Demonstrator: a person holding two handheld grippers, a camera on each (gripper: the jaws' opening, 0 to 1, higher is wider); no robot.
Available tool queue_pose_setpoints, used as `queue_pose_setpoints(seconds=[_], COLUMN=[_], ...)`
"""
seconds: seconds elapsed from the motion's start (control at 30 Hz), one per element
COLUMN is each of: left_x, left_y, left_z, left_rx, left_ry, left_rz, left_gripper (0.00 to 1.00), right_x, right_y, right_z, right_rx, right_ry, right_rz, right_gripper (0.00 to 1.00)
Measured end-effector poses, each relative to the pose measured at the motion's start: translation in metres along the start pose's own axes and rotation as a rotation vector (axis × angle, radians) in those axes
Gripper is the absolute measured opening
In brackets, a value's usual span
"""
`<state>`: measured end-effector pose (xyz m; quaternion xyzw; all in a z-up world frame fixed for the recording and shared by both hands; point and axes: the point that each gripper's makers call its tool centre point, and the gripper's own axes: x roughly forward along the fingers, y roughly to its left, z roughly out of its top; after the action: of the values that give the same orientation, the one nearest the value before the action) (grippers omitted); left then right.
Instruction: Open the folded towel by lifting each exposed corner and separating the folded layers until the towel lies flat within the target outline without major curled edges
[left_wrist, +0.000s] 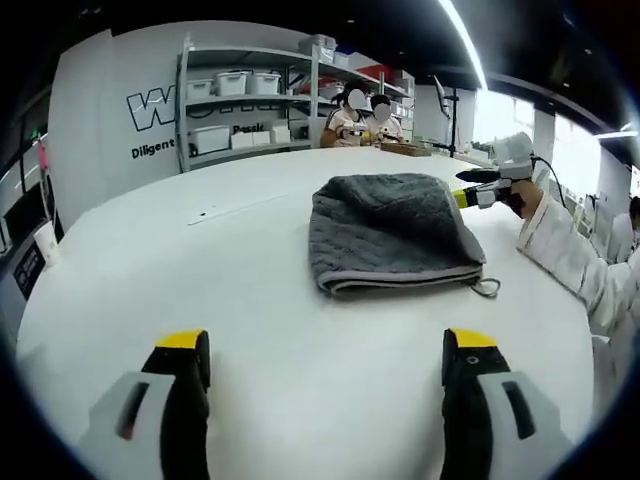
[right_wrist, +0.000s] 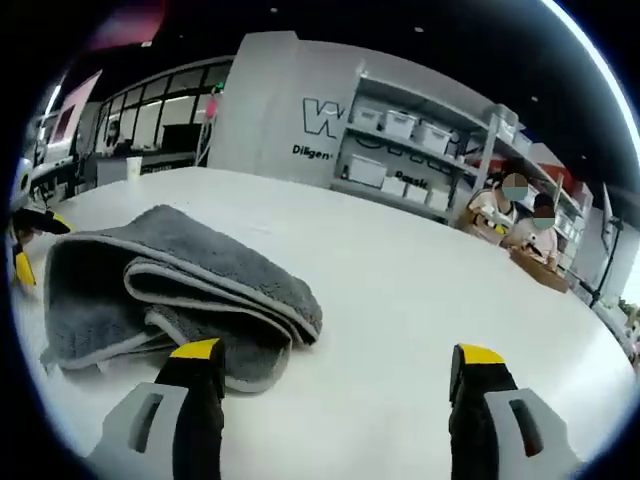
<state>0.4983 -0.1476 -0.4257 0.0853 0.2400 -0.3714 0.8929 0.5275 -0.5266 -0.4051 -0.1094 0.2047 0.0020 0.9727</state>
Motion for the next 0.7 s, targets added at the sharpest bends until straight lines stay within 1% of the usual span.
queue_pose_setpoints(seconds=[0.07,0.13,0.2,0.27,0.43,0.5,0.53,0.6,0.67,0.7], left_x=[0.0,0.001,0.001,0.001,0.003,0.003,0.003,0.003,0.003,0.004], left_y=[-0.002,-0.004,-0.006,-0.008,-0.01,-0.009,-0.009,-0.008,-0.007,-0.007], left_z=[0.001,0.001,0.002,0.002,0.003,0.002,0.002,0.001,0.001,0.001], left_rx=[-0.005,-0.005,-0.002,-0.001,0.0,0.001,0.0,-0.002,-0.002,-0.001], left_ry=[-0.004,-0.006,-0.01,-0.012,-0.015,-0.01,-0.009,-0.005,-0.003,-0.001], left_rz=[-0.009,-0.018,-0.027,-0.035,-0.048,-0.044,-0.043,-0.04,-0.037,-0.035], left_gripper=[0.97,0.97,0.99,0.99,0.99,0.99,0.99,0.99,0.99,0.99], right_x=[-0.001,-0.002,-0.005,-0.008,-0.016,-0.018,-0.018,-0.022,-0.026,-0.027], right_y=[0.0,0.001,0.001,0.0,-0.001,0.004,0.013,0.024,0.033,0.035], right_z=[0.001,0.001,-0.001,0.0,0.008,0.013,0.016,0.02,0.03,0.031], right_rx=[0.01,0.012,0.019,0.021,0.03,0.04,0.053,0.117,0.117,0.117], right_ry=[-0.003,0.002,0.02,0.021,-0.004,-0.023,-0.039,-0.047,-0.084,-0.088], right_rz=[0.004,0.007,0.008,0.007,0.016,0.043,0.094,0.151,0.2,0.201], right_gripper=[0.93,0.99,0.99,0.99,0.99,0.99,0.99,0.99,0.99,0.99])
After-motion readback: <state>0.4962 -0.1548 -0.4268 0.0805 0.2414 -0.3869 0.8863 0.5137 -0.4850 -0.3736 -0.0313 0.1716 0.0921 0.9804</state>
